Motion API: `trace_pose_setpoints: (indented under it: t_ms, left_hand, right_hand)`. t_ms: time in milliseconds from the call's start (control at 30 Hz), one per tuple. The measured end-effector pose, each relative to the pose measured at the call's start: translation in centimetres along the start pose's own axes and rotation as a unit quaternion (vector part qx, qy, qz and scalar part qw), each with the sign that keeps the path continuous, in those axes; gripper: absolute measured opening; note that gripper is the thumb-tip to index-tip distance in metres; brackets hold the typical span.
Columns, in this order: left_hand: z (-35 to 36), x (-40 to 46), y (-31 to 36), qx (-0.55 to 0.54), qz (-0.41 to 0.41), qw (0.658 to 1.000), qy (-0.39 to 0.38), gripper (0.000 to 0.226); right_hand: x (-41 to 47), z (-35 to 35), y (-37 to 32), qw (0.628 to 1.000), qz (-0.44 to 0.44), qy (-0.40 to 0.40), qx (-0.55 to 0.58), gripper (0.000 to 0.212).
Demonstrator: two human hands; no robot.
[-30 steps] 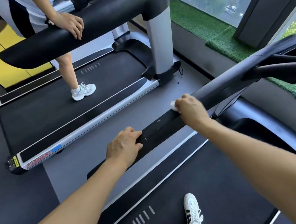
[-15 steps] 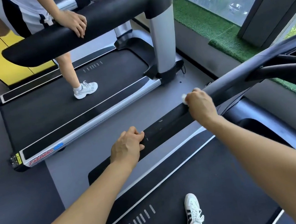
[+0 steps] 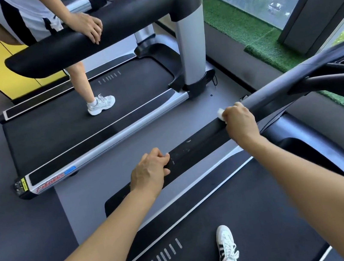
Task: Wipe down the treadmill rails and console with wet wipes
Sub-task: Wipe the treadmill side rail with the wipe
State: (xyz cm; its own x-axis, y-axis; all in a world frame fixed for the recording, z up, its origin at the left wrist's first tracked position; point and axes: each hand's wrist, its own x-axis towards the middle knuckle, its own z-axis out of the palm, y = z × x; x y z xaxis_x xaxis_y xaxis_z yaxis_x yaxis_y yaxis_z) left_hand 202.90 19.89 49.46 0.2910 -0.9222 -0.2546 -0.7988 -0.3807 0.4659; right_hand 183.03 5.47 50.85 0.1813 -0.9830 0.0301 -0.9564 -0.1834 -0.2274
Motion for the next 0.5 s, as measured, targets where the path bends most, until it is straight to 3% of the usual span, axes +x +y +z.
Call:
trace_pose_setpoints:
  t_ms: [100,200,300,400,500]
  left_hand:
    - [0.1,0.1,-0.1,0.003,0.008,1.000,0.005,0.015]
    - [-0.1,0.3,-0.2,0.004,0.002,1.000,-0.013,0.014]
    - [-0.3,0.8,-0.4,0.040,0.032,0.998,-0.047,0.026]
    - [-0.5,2.0,0.7,-0.054,0.065,0.996,0.015,0.025]
    - [0.1,3.6,3.3,-0.129,0.132,0.982,0.030,0.025]
  right_hand:
    - [-1.6,0.8,-2.4,1.000,-0.009,0.005,0.018,0.015]
    - [-5.0,2.2,-6.1,0.993,-0.091,-0.056,0.051,0.016]
    - [-5.8,2.5,-6.7,0.985,-0.110,-0.105,0.077,0.019]
    - [-4.8,1.8,-5.4,0.972,-0.111,-0.156,0.133,0.030]
    - [-4.5,1.2,-4.5,0.958,-0.075,-0.159,0.225,0.018]
